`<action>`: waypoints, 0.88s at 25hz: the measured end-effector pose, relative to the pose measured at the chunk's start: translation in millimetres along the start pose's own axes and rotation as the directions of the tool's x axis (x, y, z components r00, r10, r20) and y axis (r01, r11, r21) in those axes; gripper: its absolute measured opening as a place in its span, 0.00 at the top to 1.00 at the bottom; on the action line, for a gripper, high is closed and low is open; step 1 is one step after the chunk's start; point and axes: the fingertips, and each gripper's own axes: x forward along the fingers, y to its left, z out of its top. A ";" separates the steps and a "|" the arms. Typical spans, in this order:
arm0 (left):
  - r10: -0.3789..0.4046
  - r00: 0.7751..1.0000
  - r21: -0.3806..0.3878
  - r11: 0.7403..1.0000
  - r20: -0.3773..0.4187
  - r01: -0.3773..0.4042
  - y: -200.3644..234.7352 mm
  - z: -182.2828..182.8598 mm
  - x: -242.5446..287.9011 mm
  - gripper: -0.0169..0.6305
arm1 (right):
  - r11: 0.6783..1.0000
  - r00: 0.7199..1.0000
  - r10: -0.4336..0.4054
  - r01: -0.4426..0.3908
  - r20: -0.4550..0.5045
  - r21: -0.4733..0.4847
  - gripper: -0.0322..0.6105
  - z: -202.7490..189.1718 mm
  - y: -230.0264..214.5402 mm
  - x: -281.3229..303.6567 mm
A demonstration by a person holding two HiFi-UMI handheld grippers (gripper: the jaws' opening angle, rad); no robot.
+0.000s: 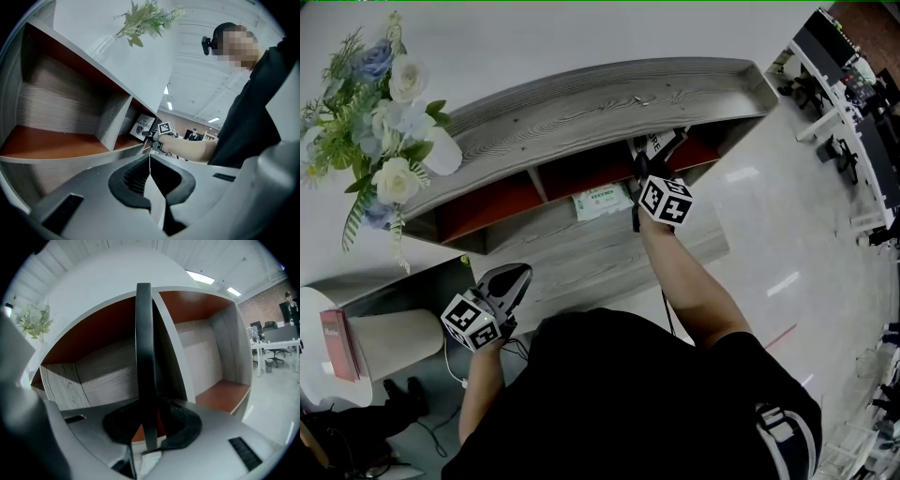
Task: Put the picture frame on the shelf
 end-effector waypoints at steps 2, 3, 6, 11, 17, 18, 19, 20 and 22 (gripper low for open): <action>-0.002 1.000 0.002 1.000 0.003 0.002 -1.9 0.6 -0.3 0.94 | 1.000 1.000 -0.002 0.002 -0.002 0.001 0.81 -1.3 -0.6 -2.5; -0.002 1.000 0.004 1.000 0.006 0.002 -2.8 0.9 -0.8 0.94 | 1.000 1.000 -0.002 0.002 -0.002 0.002 0.81 -2.0 -0.6 -3.6; -0.001 1.000 0.004 1.000 0.012 0.000 -4.6 1.0 -3.0 0.94 | 1.000 1.000 0.001 -0.001 -0.004 0.002 0.80 -3.7 0.5 -6.8; 0.002 1.000 0.003 1.000 0.016 -0.002 -9.2 0.7 -6.2 0.94 | 1.000 1.000 0.004 -0.004 -0.008 -0.001 0.80 -5.3 0.9 -14.4; -0.002 1.000 0.021 1.000 0.022 0.001 -13.8 2.0 -6.2 0.94 | 1.000 1.000 -0.003 0.003 -0.014 -0.010 0.79 -8.3 -2.5 -22.8; -0.005 1.000 0.027 1.000 0.022 0.004 -14.9 1.9 -6.2 0.94 | 1.000 1.000 -0.003 0.002 -0.014 -0.011 0.79 -8.4 -2.9 -24.2; -0.009 1.000 0.034 0.999 0.023 0.008 -16.1 2.1 -6.2 0.94 | 1.000 1.000 -0.002 0.002 -0.014 -0.012 0.79 -8.5 -3.2 -25.4; -0.011 1.000 0.038 0.999 0.024 0.010 -17.2 2.3 -6.4 0.94 | 1.000 1.000 -0.001 0.001 -0.015 -0.013 0.79 -8.9 -3.4 -26.6; -0.008 1.000 0.035 0.999 0.028 0.007 -18.7 2.5 -7.1 0.94 | 1.000 1.000 -0.001 0.001 -0.017 -0.014 0.79 -9.7 -3.4 -28.5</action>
